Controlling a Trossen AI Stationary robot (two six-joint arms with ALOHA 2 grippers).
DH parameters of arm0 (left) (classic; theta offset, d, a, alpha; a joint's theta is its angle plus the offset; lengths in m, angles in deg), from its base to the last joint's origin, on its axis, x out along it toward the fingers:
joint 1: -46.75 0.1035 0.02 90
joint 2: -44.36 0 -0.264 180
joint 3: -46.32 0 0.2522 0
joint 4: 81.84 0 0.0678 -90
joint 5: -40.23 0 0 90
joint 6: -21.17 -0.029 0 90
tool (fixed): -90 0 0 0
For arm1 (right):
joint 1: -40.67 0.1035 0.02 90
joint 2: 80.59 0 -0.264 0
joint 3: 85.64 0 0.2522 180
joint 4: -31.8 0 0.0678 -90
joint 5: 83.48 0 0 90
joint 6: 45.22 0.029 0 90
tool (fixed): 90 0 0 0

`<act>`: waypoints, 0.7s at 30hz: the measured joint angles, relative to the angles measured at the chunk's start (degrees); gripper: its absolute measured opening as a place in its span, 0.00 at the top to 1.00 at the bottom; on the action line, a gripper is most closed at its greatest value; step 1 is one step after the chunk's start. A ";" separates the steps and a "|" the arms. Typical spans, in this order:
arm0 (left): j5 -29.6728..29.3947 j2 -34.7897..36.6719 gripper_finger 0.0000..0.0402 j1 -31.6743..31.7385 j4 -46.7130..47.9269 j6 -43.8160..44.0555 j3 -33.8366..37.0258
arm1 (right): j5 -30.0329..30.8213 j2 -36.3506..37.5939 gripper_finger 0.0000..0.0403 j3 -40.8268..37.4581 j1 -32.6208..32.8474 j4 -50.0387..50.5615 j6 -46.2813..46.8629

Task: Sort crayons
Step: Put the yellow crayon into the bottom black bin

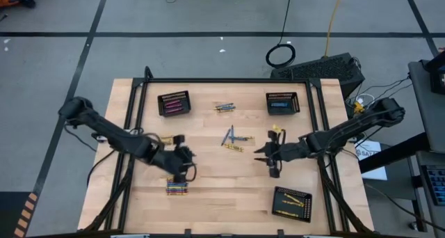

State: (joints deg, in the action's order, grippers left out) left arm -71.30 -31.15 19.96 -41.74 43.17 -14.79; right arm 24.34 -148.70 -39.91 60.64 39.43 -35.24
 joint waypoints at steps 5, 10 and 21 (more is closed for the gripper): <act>8.79 -0.90 0.61 -8.57 14.34 19.93 -3.57 | 1.67 -4.18 0.74 0.02 -0.30 -13.66 -8.77; 12.81 -1.04 0.61 -16.81 17.34 35.20 -1.78 | 1.65 -10.77 0.74 0.02 -0.46 -20.67 -11.31; 7.53 -1.43 0.61 -23.97 20.34 36.21 4.03 | 1.58 -16.69 0.74 0.04 -0.48 -26.99 -15.63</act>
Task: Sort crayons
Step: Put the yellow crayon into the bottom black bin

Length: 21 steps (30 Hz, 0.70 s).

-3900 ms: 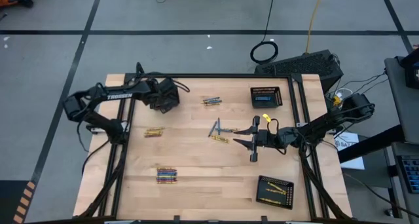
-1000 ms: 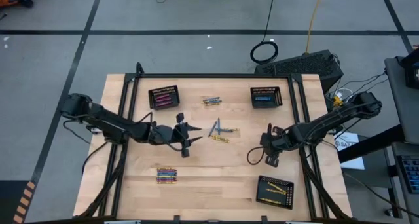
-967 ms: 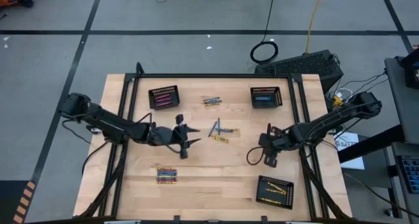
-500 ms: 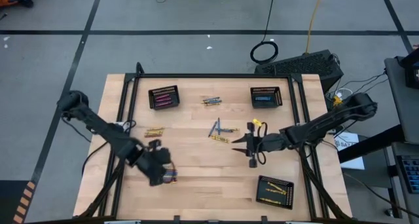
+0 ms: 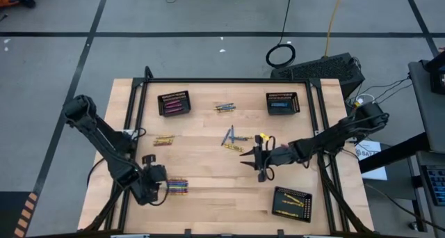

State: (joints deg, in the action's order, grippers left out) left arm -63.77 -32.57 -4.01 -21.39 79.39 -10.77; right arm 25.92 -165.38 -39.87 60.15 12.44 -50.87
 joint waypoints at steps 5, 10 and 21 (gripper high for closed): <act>0.02 -0.06 0.61 0.04 -4.45 -6.12 3.34 | 0.02 1.26 0.74 0.09 -0.04 -0.22 0.08; -1.48 -0.04 0.61 0.04 -7.26 -6.21 5.76 | 0.02 1.31 0.74 0.09 -0.04 -0.13 0.39; -7.33 -0.04 0.61 0.04 -13.87 -6.08 11.06 | 0.02 1.33 0.74 0.09 -0.04 -0.11 0.64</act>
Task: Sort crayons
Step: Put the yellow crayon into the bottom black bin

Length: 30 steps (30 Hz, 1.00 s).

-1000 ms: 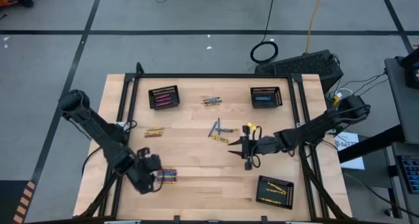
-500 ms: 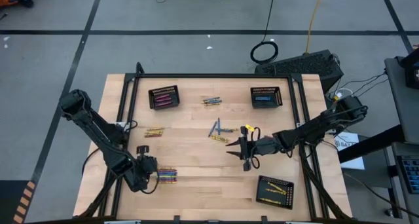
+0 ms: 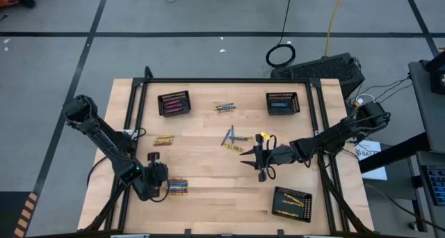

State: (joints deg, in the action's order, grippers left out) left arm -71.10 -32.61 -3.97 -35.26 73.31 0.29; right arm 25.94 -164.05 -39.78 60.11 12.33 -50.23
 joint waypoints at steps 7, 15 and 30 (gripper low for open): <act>-1.11 0.00 0.61 0.00 0.02 -0.02 0.45 | 0.00 0.00 0.74 0.00 0.00 0.00 -0.01; -10.36 0.00 0.61 1.76 2.70 6.45 0.45 | 0.00 0.00 0.74 0.00 0.00 0.02 -0.11; -6.83 0.00 0.61 3.84 -3.87 -4.66 0.97 | 0.00 0.00 0.74 0.00 0.00 0.02 -0.17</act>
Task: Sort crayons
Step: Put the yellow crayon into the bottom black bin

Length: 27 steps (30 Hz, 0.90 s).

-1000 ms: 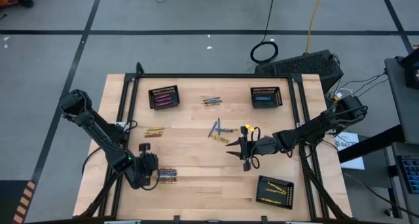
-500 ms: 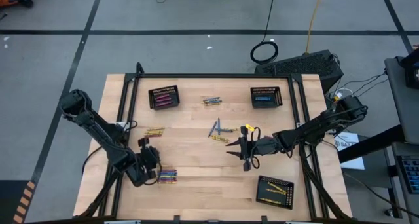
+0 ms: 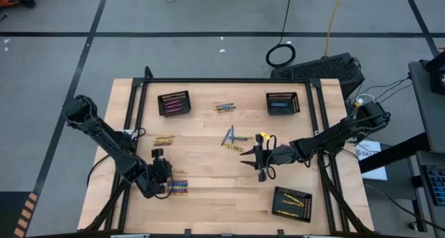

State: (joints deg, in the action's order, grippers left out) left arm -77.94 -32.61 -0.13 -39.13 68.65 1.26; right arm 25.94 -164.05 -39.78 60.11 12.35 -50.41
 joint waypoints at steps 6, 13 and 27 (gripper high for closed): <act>3.02 0.00 0.65 3.28 -7.46 -2.85 3.78 | 0.00 0.00 0.74 0.00 0.00 0.00 -0.01; 7.07 0.22 0.83 7.26 -11.65 -4.96 6.35 | 0.00 3.46 0.74 0.00 0.56 3.30 -0.57; -2.79 -0.11 0.99 18.74 -50.08 -36.78 6.80 | -1.40 8.28 0.74 -0.39 1.29 8.23 1.87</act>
State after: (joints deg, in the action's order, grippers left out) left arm -80.73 -32.72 18.61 -89.21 31.87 8.07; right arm 24.54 -155.77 -40.17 61.40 20.58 -48.54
